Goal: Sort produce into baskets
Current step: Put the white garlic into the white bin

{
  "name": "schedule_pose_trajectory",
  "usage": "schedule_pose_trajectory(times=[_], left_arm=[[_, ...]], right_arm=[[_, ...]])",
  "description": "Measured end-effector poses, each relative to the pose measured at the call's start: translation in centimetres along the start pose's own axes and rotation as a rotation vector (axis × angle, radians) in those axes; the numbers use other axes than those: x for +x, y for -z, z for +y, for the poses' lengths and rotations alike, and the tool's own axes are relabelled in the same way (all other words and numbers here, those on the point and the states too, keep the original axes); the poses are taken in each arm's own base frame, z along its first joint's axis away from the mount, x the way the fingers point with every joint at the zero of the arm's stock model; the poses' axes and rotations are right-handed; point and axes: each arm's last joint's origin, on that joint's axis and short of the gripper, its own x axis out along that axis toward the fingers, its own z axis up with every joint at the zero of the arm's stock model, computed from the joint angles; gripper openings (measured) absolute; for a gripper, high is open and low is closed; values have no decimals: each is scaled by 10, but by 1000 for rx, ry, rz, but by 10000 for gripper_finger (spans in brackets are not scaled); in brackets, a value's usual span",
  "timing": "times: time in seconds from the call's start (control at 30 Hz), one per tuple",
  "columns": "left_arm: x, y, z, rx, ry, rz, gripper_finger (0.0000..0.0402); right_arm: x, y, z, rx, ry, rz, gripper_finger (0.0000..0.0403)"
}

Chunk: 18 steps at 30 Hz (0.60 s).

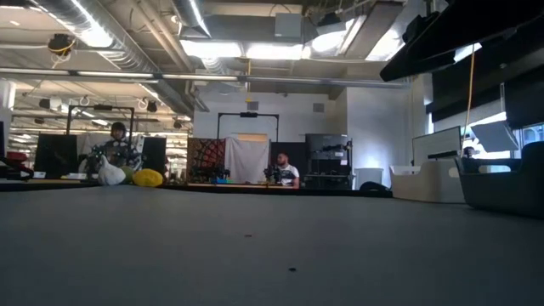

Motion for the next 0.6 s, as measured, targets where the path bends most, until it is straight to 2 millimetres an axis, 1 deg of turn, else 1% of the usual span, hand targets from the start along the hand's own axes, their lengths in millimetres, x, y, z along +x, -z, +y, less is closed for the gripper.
schedule_pose_trajectory(times=[0.17,0.3,0.4,0.6], left_arm=[[13,-1,2,-4,26,18,265],[17,-2,6,-4,10,34,256],[19,-3,6,6,5,33,229],[21,-4,9,37,-5,36,160]], right_arm=[[0,0,0,1,0,-1,257],[0,0,0,1,1,-1,257],[0,0,-1,0,18,-6,257],[0,0,-1,0,26,-8,257]])
